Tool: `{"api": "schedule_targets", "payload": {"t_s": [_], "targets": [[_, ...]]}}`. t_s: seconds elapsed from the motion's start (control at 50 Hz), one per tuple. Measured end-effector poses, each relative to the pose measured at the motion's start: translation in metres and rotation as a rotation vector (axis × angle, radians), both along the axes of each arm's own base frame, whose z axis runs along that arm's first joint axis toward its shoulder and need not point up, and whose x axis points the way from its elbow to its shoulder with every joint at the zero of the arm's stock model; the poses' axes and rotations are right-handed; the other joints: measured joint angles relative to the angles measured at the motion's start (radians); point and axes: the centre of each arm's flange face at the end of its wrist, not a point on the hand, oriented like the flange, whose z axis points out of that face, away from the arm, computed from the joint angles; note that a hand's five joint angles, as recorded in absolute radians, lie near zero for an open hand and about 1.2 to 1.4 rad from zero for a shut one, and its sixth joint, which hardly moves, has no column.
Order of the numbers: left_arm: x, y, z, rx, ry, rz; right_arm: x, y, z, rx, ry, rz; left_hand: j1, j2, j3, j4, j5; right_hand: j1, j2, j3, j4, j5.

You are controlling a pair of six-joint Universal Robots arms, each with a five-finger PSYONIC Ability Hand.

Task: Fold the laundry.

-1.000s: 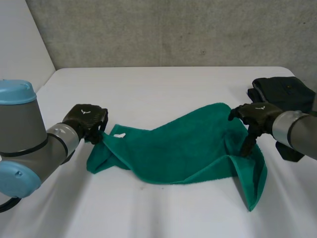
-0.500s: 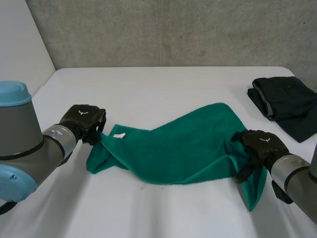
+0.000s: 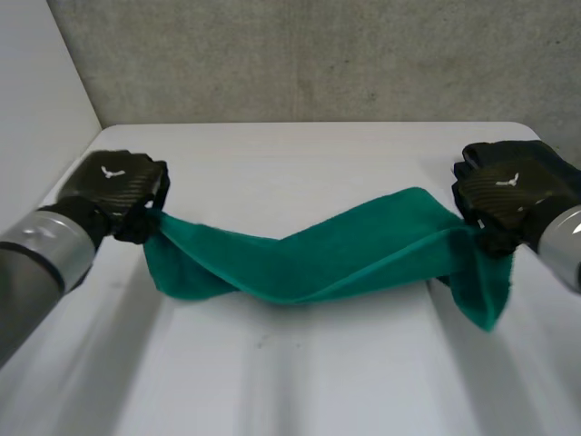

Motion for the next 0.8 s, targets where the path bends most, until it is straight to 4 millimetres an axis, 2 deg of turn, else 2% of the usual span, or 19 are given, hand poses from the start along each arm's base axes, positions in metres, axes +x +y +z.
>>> {"api": "schedule_targets", "payload": {"t_s": [0.06, 0.12, 0.2, 0.26, 0.28, 0.32, 0.44, 0.52, 0.58, 0.6, 0.62, 0.66, 0.68, 0.7, 0.72, 0.74, 0.76, 0.78, 0.8], "targets": [[0.009, 0.011, 0.012, -0.031, -0.046, 0.006, -0.006, 0.011, 0.022, -0.006, 0.135, 0.053, 0.000, 0.000, 0.000, 0.000, 0.000, 0.000, 0.000, 0.000, 0.000, 0.000], [0.015, 0.019, 0.014, -0.038, -0.113, 0.006, -0.011, 0.016, 0.031, 0.007, 0.224, 0.083, 0.000, 0.000, 0.000, 0.000, 0.000, 0.000, 0.000, 0.000, 0.000, 0.000], [0.018, 0.025, 0.005, -0.020, -0.207, -0.011, -0.014, 0.017, 0.027, 0.055, 0.299, 0.113, 0.000, 0.000, 0.000, 0.000, 0.000, 0.000, 0.000, 0.000, 0.000, 0.000], [0.017, 0.023, -0.009, 0.020, -0.263, -0.031, -0.014, 0.010, 0.012, 0.123, 0.329, 0.130, 0.000, 0.000, 0.000, 0.000, 0.000, 0.000, 0.000, 0.000, 0.000, 0.000], [0.015, 0.019, -0.022, 0.058, -0.293, -0.044, -0.012, 0.003, -0.005, 0.185, 0.345, 0.141, 0.000, 0.000, 0.000, 0.000, 0.000, 0.000, 0.000, 0.000, 0.000, 0.000], [0.014, 0.014, -0.034, 0.097, -0.313, -0.055, -0.011, -0.002, -0.019, 0.235, 0.356, 0.150, 0.000, 0.000, 0.000, 0.000, 0.000, 0.000, 0.000, 0.000, 0.000, 0.000], [-0.003, -0.026, -0.075, 0.191, -0.343, -0.074, 0.008, -0.028, -0.069, 0.341, 0.398, 0.173, 0.000, 0.000, 0.000, 0.000, 0.000, 0.000, 0.000, 0.000, 0.000, 0.002], [-0.013, -0.053, -0.071, 0.138, -0.325, -0.044, 0.025, -0.049, -0.069, 0.254, 0.392, 0.147, 0.000, 0.000, 0.000, 0.000, 0.000, 0.000, 0.000, 0.000, 0.000, 0.007], [-0.023, -0.086, -0.043, -0.010, -0.267, 0.027, 0.042, -0.076, -0.041, 0.060, 0.334, 0.088, 0.000, 0.000, 0.000, 0.000, 0.000, 0.000, 0.000, 0.000, 0.000, 0.007], [-0.026, -0.096, -0.028, -0.082, -0.236, 0.055, 0.049, -0.087, -0.022, -0.039, 0.293, 0.063, 0.000, 0.000, 0.000, 0.000, 0.000, 0.000, 0.000, 0.000, 0.000, 0.007], [-0.026, -0.096, -0.028, -0.082, -0.236, 0.055, 0.049, -0.087, -0.022, -0.039, 0.293, 0.063, 0.000, 0.000, 0.000, 0.000, 0.000, 0.000, 0.000, 0.000, 0.000, 0.007], [-0.032, -0.115, 0.014, -0.270, -0.151, 0.113, 0.060, -0.105, 0.025, -0.260, 0.190, 0.013, 0.000, 0.000, 0.000, 0.000, 0.000, 0.000, 0.000, 0.000, 0.000, 0.007], [-0.032, -0.115, 0.014, -0.270, -0.151, 0.113, 0.060, -0.105, 0.025, -0.260, 0.190, 0.013, 0.000, 0.000, 0.000, 0.000, 0.000, 0.000, 0.000, 0.000, 0.000, 0.007], [-0.033, -0.122, 0.043, -0.396, -0.092, 0.146, 0.062, -0.108, 0.034, -0.298, 0.171, 0.006, 0.000, 0.000, 0.000, 0.000, 0.000, 0.000, 0.000, 0.000, 0.000, 0.007], [-0.033, -0.123, 0.060, -0.463, -0.060, 0.162, 0.068, -0.113, 0.073, -0.467, 0.085, -0.016, 0.000, 0.000, 0.000, 0.000, 0.000, 0.000, 0.000, 0.000, 0.000, 0.007], [-0.032, -0.123, 0.078, -0.535, -0.026, 0.179, 0.071, -0.114, 0.091, -0.546, 0.044, -0.024, 0.000, 0.000, 0.000, 0.000, 0.000, 0.000, 0.000, 0.000, 0.000, 0.007], [-0.031, -0.120, 0.108, -0.654, 0.033, 0.207, 0.075, -0.111, 0.123, -0.683, -0.026, -0.032, 0.000, 0.000, 0.000, 0.000, 0.000, 0.000, 0.000, 0.000, 0.000, 0.007], [-0.030, -0.118, 0.122, -0.709, 0.062, 0.220, 0.075, -0.110, 0.130, -0.709, -0.039, -0.033, 0.000, 0.000, 0.000, 0.000, 0.000, 0.000, 0.000, 0.000, 0.000, 0.008], [-0.029, -0.115, 0.132, -0.749, 0.084, 0.231, 0.076, -0.106, 0.148, -0.785, -0.078, -0.036, 0.000, 0.000, 0.000, 0.000, 0.000, 0.000, 0.000, 0.000, 0.000, 0.010]]}}
